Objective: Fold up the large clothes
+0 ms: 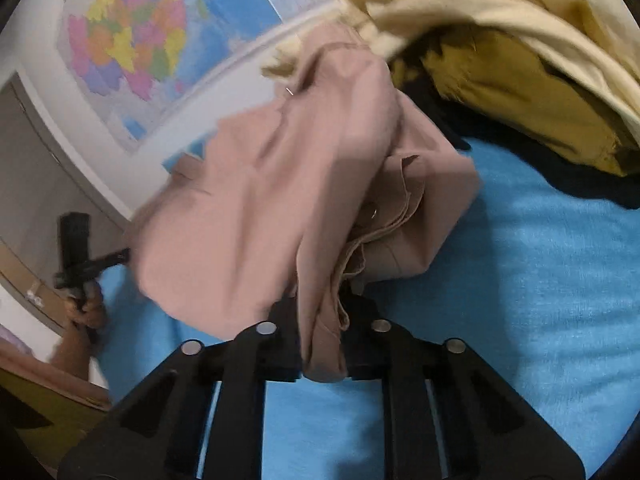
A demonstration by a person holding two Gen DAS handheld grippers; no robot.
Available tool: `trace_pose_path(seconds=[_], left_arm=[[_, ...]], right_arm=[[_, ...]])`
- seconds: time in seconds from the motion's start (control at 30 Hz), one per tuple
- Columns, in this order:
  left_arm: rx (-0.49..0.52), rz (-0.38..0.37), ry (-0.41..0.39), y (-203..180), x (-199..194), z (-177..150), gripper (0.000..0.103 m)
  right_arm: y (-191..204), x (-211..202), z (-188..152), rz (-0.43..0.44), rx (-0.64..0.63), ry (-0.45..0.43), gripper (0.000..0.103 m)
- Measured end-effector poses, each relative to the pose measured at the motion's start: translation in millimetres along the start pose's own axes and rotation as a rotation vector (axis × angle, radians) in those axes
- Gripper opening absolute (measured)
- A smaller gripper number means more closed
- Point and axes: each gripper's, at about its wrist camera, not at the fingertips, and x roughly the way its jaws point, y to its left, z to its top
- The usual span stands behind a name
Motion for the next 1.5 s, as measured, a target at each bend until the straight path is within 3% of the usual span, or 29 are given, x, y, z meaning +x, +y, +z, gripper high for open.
trace_pose_path(seconds=[0.2,0.27,0.3,0.33,0.4,0.43,0.47,0.53,0.63,0.7,0.77,0.9,0.97,1.0,1.03,1.07,1.1,1.17,1.23,1.33,1.43,1.5], left_arm=[[-0.01,-0.092,-0.046,-21,-57,1,0.008],[0.004,-0.096,-0.024,-28,-68,-10,0.009],[0.01,-0.082,-0.004,-28,-66,-14,0.009],[0.011,-0.026,0.046,-25,-58,-23,0.012],[-0.015,0.018,0.136,-13,-41,-35,0.015],[-0.022,0.024,0.144,-9,-37,-37,0.019],[-0.043,0.042,0.123,-3,-39,-38,0.032],[-0.075,0.065,0.032,3,-56,-34,0.041],[-0.015,0.077,-0.124,-11,-90,-21,0.061],[0.071,0.095,-0.138,-31,-89,-12,0.063],[0.122,0.059,-0.1,-52,-74,-3,0.064],[0.243,0.025,0.018,-94,-24,2,0.064],[0.269,-0.007,0.095,-104,2,1,0.064],[0.275,-0.017,0.133,-105,16,-1,0.065],[0.281,-0.011,0.175,-106,31,-2,0.065],[0.287,0.01,0.188,-108,39,-4,0.063],[0.294,0.035,0.192,-108,45,-4,0.057],[0.275,0.068,0.179,-106,53,5,0.006],[0.234,0.081,0.142,-100,50,17,0.001],[0.22,0.138,0.025,-100,36,34,0.001],[0.215,0.173,0.012,-98,39,40,0.002],[0.195,0.191,0.059,-89,52,38,0.002]], right_arm=[[38,-75,2,0.143,-0.006,-0.071,0.009],[40,-88,-5,0.142,-0.004,-0.059,0.009],[37,-88,-12,0.1,-0.001,-0.03,0.009],[29,-86,-20,0.072,0.015,0.0,0.01],[0,-64,-36,-0.019,0.117,0.102,0.017],[-9,-56,-41,-0.076,0.129,0.138,0.022],[-14,-53,-42,-0.123,0.133,0.147,0.038],[-16,-62,-39,-0.228,0.131,0.099,0.061],[-1,-84,-23,-0.256,0.084,-0.023,0.066],[26,-83,-9,-0.238,-0.017,-0.069,0.069],[50,-64,2,-0.227,-0.092,-0.058,0.073],[85,3,12,-0.2,-0.238,0.054,0.067],[90,36,14,-0.216,-0.264,0.125,0.045],[90,48,15,-0.219,-0.265,0.15,0.04],[89,60,17,-0.222,-0.268,0.169,0.017],[88,64,18,-0.223,-0.27,0.174,0.002],[87,66,21,-0.222,-0.266,0.167,0.002],[84,56,31,-0.193,-0.232,0.11,0.002],[84,39,41,-0.179,-0.207,0.04,0.002],[85,24,57,-0.187,-0.189,-0.064,0.002],[71,44,60,-0.193,-0.139,-0.021,0.002],[63,62,54,-0.218,-0.13,0.045,0.002]])
